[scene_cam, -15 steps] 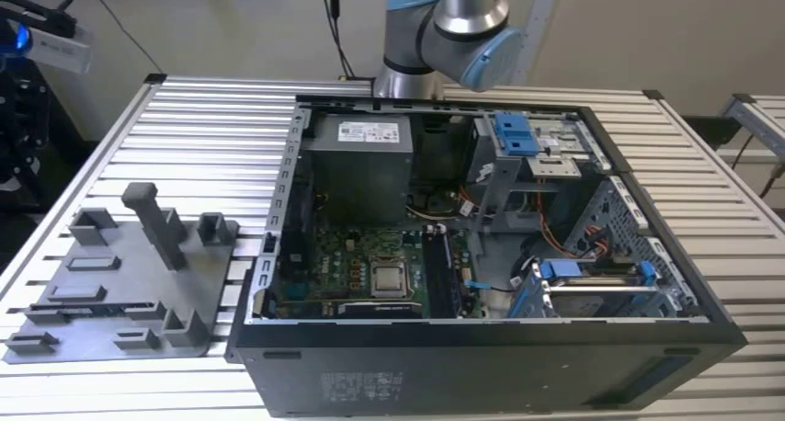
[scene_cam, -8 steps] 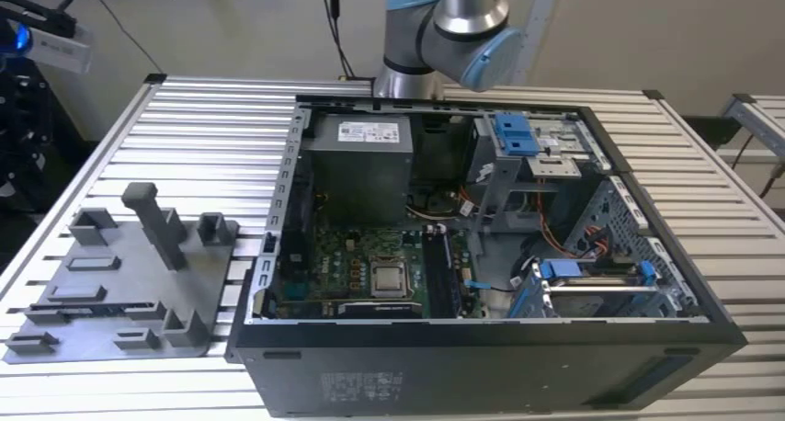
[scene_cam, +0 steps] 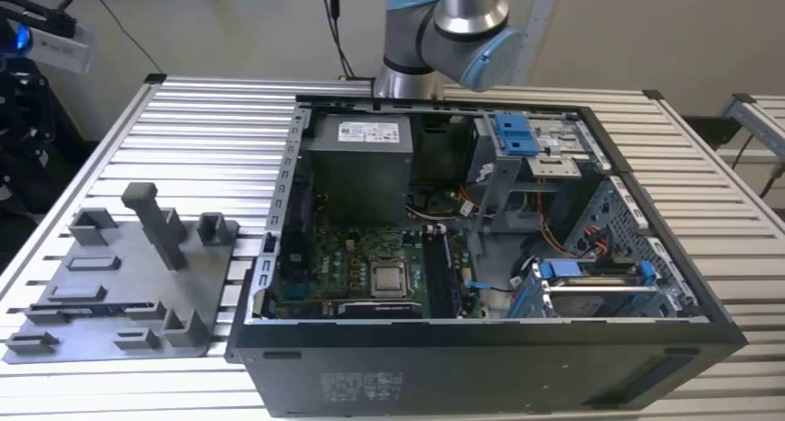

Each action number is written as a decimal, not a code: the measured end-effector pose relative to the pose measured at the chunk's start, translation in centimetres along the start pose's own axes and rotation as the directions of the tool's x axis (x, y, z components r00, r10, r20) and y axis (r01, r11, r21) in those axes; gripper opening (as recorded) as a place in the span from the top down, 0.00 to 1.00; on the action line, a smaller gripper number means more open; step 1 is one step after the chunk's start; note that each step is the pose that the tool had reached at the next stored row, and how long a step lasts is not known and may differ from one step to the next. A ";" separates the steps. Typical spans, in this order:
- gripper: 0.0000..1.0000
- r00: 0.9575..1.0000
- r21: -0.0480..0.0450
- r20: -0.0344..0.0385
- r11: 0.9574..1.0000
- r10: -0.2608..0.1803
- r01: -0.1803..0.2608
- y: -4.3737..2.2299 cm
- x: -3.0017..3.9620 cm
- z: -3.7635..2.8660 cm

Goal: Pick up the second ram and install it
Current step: 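Pick up the second ram and move it above second insertion slot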

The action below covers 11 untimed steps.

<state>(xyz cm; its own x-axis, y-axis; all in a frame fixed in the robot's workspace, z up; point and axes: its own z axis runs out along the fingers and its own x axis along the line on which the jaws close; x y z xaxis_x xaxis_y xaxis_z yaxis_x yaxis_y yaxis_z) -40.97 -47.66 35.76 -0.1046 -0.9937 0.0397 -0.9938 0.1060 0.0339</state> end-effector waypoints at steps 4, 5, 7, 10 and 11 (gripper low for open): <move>0.64 1.000 0.000 0.000 1.000 -0.001 0.001 -0.01 -0.02 0.50; 0.64 1.000 0.001 0.000 1.000 -0.001 0.001 0.00 -0.03 0.68; 0.64 1.000 0.003 0.001 1.000 -0.004 0.004 0.04 -0.03 1.04; 0.64 1.000 0.007 0.005 1.000 -0.005 0.005 0.16 -0.04 1.61; 0.64 1.000 0.008 0.006 1.000 -0.005 0.005 0.20 -0.04 1.78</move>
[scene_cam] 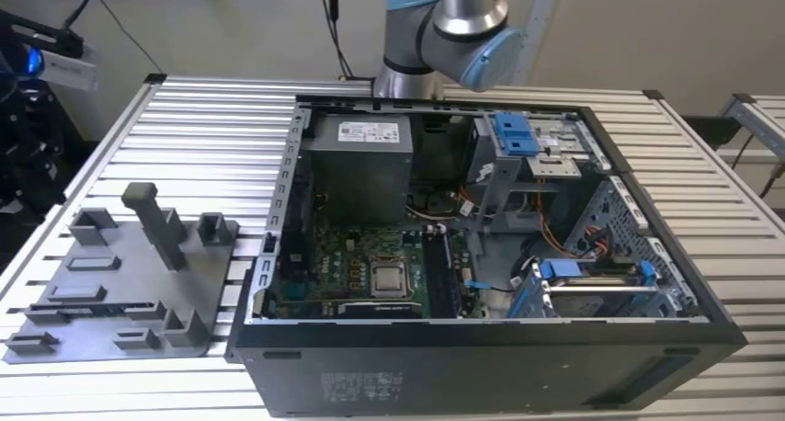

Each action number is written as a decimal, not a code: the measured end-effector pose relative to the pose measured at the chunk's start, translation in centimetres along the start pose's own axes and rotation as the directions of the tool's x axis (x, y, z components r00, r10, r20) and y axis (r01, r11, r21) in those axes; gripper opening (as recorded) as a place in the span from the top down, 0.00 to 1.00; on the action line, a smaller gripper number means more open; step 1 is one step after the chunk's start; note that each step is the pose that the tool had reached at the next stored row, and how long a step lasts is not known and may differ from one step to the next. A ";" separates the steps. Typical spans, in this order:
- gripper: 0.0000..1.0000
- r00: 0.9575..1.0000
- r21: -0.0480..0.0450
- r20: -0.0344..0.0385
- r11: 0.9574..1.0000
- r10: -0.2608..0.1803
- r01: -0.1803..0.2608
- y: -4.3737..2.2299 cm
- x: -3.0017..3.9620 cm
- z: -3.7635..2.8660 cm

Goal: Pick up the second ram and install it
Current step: 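Pick up the second ram and move it above second insertion slot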

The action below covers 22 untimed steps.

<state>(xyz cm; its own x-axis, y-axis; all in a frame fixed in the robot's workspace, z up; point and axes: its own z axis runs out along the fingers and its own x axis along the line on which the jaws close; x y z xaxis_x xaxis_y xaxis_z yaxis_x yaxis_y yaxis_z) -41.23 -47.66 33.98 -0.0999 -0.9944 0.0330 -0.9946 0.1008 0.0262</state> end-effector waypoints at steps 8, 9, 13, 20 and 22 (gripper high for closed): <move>0.64 1.000 0.020 0.003 1.000 -0.005 0.005 0.16 -0.03 1.34; 0.64 1.000 0.023 0.004 1.000 -0.006 0.006 0.18 -0.03 1.52; 0.64 1.000 0.030 0.005 1.000 -0.010 0.010 0.34 -0.03 2.05; 0.64 1.000 0.030 0.004 0.999 -0.012 0.012 0.49 0.02 2.99; 0.64 1.000 0.030 0.004 0.999 -0.012 0.012 0.47 0.09 3.33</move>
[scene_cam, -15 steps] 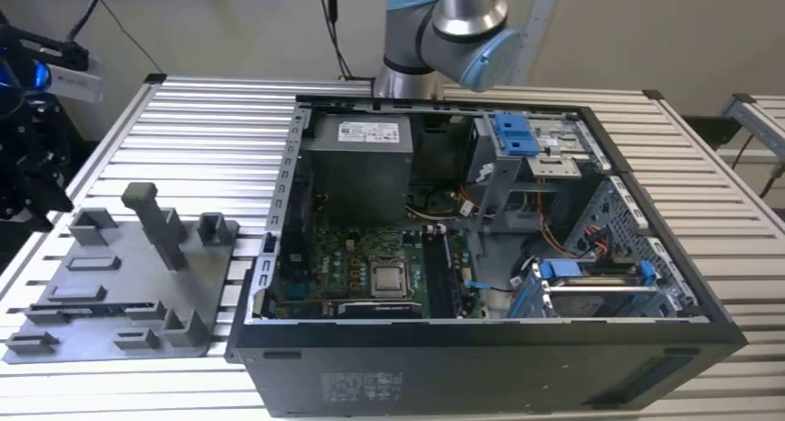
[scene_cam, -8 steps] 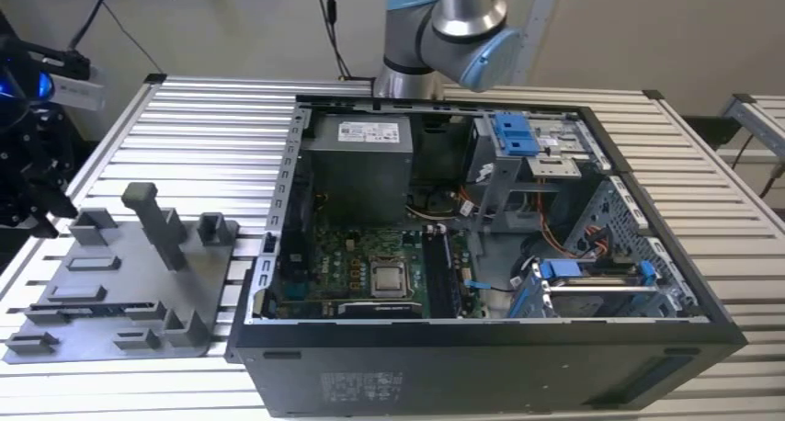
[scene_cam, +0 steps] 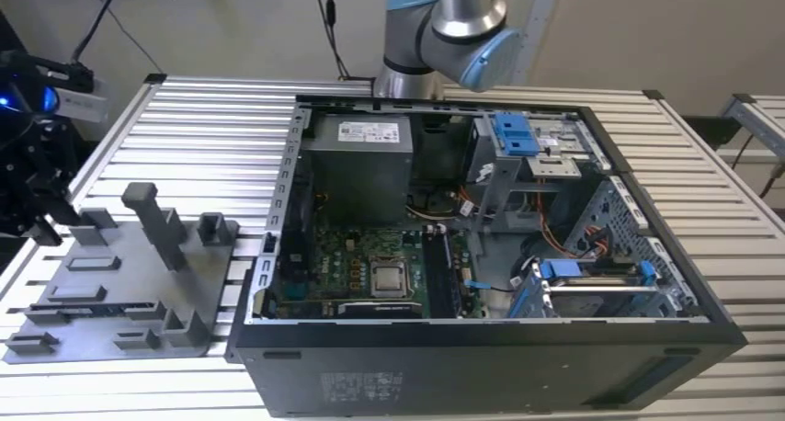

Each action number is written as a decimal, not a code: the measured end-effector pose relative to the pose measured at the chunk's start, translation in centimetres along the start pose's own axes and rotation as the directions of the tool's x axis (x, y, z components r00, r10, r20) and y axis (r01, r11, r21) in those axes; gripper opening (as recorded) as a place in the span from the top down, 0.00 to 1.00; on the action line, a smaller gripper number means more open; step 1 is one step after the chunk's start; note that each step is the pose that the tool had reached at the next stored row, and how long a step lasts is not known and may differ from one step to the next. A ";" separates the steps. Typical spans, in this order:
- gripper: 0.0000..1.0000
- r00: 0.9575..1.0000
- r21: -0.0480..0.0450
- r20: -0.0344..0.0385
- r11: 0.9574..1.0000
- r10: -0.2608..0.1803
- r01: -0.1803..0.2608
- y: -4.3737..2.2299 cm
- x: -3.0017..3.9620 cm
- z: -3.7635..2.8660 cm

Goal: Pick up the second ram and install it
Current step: 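Pick up the second ram and move it above second insertion slot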

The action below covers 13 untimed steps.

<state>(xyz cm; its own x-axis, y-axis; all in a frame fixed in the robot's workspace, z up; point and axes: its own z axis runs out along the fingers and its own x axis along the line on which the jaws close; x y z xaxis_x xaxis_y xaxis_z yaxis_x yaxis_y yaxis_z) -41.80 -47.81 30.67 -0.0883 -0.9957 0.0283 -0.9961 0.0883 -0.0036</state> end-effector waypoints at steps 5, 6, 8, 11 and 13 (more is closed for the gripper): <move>0.64 1.000 0.000 0.000 1.000 -0.001 0.001 -0.02 0.19 0.92; 0.64 1.000 0.000 0.000 1.000 -0.001 0.001 -0.02 0.23 1.08; 0.64 1.000 0.000 0.000 1.000 -0.001 0.001 -0.04 0.39 1.43; 0.64 1.000 0.000 0.000 1.000 -0.001 0.001 -0.05 0.59 2.00; 0.64 1.000 0.000 0.000 1.000 -0.001 0.001 -0.06 0.73 2.36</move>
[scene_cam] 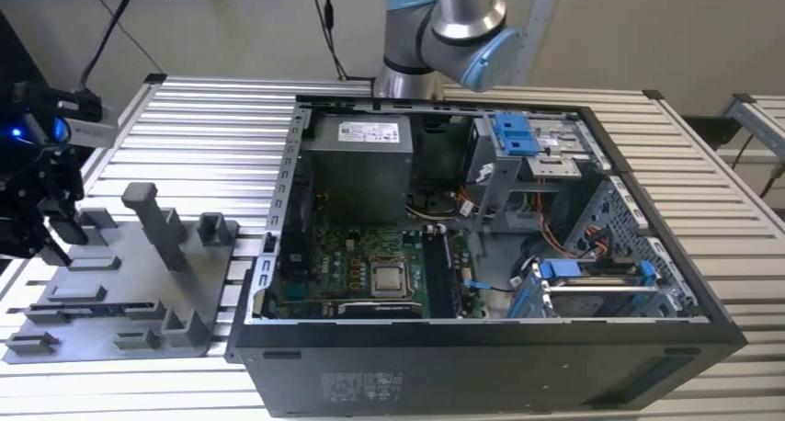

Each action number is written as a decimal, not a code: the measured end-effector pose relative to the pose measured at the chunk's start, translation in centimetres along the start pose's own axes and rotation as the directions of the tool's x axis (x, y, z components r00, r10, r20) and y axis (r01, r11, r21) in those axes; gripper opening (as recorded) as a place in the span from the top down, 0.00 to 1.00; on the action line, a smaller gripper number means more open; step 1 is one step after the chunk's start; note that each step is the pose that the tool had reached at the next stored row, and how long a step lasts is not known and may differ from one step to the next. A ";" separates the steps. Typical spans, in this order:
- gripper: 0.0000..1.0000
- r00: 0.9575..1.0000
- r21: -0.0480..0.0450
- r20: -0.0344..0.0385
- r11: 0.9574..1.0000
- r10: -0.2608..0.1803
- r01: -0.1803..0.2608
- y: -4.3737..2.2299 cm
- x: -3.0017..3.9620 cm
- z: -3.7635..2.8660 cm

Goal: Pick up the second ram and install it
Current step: 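Pick up the second ram and move it above second insertion slot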

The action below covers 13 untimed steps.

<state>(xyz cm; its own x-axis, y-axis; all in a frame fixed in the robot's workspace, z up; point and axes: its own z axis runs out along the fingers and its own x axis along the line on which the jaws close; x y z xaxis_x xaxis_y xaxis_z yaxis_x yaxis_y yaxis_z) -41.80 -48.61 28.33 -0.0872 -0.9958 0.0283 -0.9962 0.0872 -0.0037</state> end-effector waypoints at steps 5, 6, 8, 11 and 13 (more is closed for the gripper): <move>0.64 1.000 0.000 0.000 1.000 0.000 0.000 -0.06 0.64 0.93; 0.64 1.000 0.000 0.000 1.000 0.000 0.000 -0.07 0.75 1.12; 0.64 1.000 0.000 0.000 1.000 0.000 0.000 -0.09 1.03 1.49; 0.64 1.000 0.000 0.000 1.000 -0.002 0.002 -0.12 1.33 2.03; 0.64 1.000 0.001 0.000 1.000 -0.005 0.005 -0.13 1.44 2.36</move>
<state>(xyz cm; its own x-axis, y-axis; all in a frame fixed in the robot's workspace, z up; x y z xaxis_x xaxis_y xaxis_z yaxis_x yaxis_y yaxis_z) -41.79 -50.12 26.01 -0.0822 -0.9962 0.0281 -0.9966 0.0821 -0.0041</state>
